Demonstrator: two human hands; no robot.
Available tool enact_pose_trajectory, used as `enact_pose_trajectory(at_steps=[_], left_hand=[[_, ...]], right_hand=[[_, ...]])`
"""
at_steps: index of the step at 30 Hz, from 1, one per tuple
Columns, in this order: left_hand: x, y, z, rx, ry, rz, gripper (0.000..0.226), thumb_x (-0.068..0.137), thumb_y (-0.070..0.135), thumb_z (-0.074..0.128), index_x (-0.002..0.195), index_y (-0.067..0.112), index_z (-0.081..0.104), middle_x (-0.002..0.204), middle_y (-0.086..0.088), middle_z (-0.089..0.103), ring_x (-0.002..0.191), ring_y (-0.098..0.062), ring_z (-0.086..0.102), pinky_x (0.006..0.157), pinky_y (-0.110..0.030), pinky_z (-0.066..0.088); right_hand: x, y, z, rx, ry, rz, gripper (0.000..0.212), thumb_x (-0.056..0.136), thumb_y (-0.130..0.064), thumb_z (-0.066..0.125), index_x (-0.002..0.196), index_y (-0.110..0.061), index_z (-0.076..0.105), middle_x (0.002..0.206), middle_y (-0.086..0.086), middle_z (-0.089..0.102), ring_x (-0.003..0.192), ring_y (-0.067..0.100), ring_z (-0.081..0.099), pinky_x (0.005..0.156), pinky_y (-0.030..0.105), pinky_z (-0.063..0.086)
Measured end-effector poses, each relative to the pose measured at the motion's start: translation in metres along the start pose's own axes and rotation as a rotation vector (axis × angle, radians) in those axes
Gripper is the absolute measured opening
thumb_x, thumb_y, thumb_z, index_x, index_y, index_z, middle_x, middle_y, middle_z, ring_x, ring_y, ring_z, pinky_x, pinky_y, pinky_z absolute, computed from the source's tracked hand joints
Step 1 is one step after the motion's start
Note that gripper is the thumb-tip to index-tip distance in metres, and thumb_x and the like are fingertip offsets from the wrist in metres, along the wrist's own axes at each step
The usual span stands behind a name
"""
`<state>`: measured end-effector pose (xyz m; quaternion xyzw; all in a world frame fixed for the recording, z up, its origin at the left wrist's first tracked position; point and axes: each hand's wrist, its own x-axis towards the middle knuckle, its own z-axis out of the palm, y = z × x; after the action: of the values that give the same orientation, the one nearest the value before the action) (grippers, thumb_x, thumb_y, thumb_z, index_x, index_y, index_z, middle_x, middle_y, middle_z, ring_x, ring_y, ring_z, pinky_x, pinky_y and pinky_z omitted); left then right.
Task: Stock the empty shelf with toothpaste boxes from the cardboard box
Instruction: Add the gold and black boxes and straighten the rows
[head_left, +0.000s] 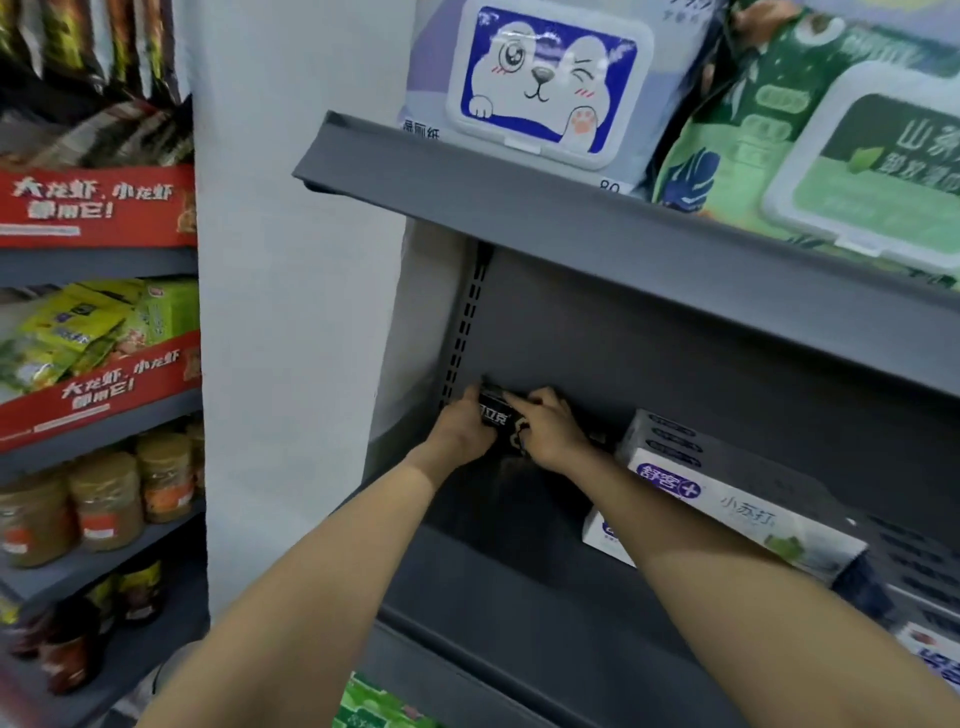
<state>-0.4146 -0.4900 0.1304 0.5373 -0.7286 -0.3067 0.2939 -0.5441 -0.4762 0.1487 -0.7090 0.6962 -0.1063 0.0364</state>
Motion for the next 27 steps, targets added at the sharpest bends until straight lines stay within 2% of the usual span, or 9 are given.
enact_pose_trajectory(at_steps=[4,7,11,14,17,20,23,25,27], left_hand=[[-0.004,0.002,-0.001,0.144,0.005,0.073,0.070,0.091,0.012,0.055,0.149,0.018,0.017,0.138,-0.020,0.043,0.124,-0.034,0.047,0.104,-0.037,0.040],[-0.022,0.008,-0.005,0.304,0.060,0.074,0.059,0.091,0.014,0.053,0.143,0.014,0.025,0.136,-0.016,0.042,0.120,-0.034,0.051,0.097,-0.044,0.045],[-0.060,0.020,-0.021,0.529,0.181,0.153,0.041,0.093,0.016,0.046,0.134,0.012,0.037,0.129,-0.012,0.051,0.114,-0.033,0.055,0.083,-0.040,0.047],[-0.098,0.035,-0.031,0.712,0.170,0.135,0.033,0.095,0.015,0.042,0.129,0.013,0.046,0.127,-0.010,0.055,0.115,-0.031,0.056,0.085,-0.036,0.044],[-0.151,0.043,-0.034,0.826,0.215,0.194,0.030,0.094,0.013,0.043,0.122,0.013,0.052,0.123,-0.008,0.059,0.112,-0.030,0.057,0.086,-0.036,0.044],[-0.214,0.035,-0.034,0.822,0.257,0.199,0.028,0.093,0.016,0.043,0.119,0.015,0.053,0.118,-0.007,0.060,0.110,-0.028,0.057,0.084,-0.036,0.044],[-0.275,0.008,-0.036,0.760,0.255,0.123,0.026,0.093,0.019,0.044,0.117,0.017,0.055,0.116,-0.007,0.062,0.109,-0.029,0.057,0.081,-0.035,0.043],[-0.316,-0.017,-0.040,0.705,0.202,0.036,0.029,0.094,0.018,0.044,0.119,0.021,0.057,0.117,-0.006,0.063,0.109,-0.028,0.057,0.081,-0.035,0.043],[-0.358,-0.043,-0.046,0.628,0.150,-0.066,0.030,0.094,0.018,0.044,0.120,0.022,0.059,0.117,-0.005,0.063,0.107,-0.027,0.058,0.078,-0.034,0.045]], right_hand=[[-0.008,-0.006,-0.013,0.068,0.004,0.019,0.061,0.089,-0.004,0.052,0.146,-0.016,0.033,0.147,0.010,0.033,0.134,0.027,0.036,0.112,0.028,0.028],[-0.025,-0.016,-0.016,0.222,0.164,0.038,0.049,0.088,0.003,0.047,0.136,-0.009,0.045,0.139,0.011,0.047,0.128,0.025,0.045,0.106,0.026,0.032],[-0.057,-0.029,-0.016,0.432,0.275,0.062,0.035,0.087,0.006,0.047,0.119,-0.004,0.057,0.123,0.011,0.062,0.117,0.023,0.056,0.102,0.026,0.039],[-0.092,-0.040,-0.016,0.491,0.259,0.034,0.033,0.088,0.005,0.048,0.116,-0.005,0.060,0.119,0.010,0.064,0.113,0.023,0.058,0.098,0.025,0.041],[-0.142,-0.053,-0.018,0.479,0.226,-0.020,0.034,0.087,0.004,0.046,0.117,-0.006,0.061,0.118,0.009,0.065,0.112,0.022,0.059,0.094,0.020,0.038],[-0.202,-0.069,-0.015,0.456,0.200,-0.130,0.036,0.086,0.003,0.046,0.117,-0.008,0.061,0.117,0.009,0.065,0.110,0.020,0.059,0.094,0.020,0.039],[-0.258,-0.092,0.001,0.458,0.136,-0.186,0.035,0.087,0.002,0.046,0.117,-0.008,0.060,0.117,0.008,0.064,0.110,0.019,0.058,0.093,0.020,0.039],[-0.291,-0.112,0.018,0.472,0.065,-0.213,0.034,0.088,0.000,0.046,0.118,-0.007,0.060,0.118,0.009,0.064,0.111,0.022,0.058,0.098,0.030,0.043],[-0.318,-0.134,0.040,0.472,-0.015,-0.227,0.032,0.091,-0.003,0.044,0.118,-0.008,0.061,0.118,0.010,0.065,0.111,0.024,0.059,0.095,0.039,0.047]])
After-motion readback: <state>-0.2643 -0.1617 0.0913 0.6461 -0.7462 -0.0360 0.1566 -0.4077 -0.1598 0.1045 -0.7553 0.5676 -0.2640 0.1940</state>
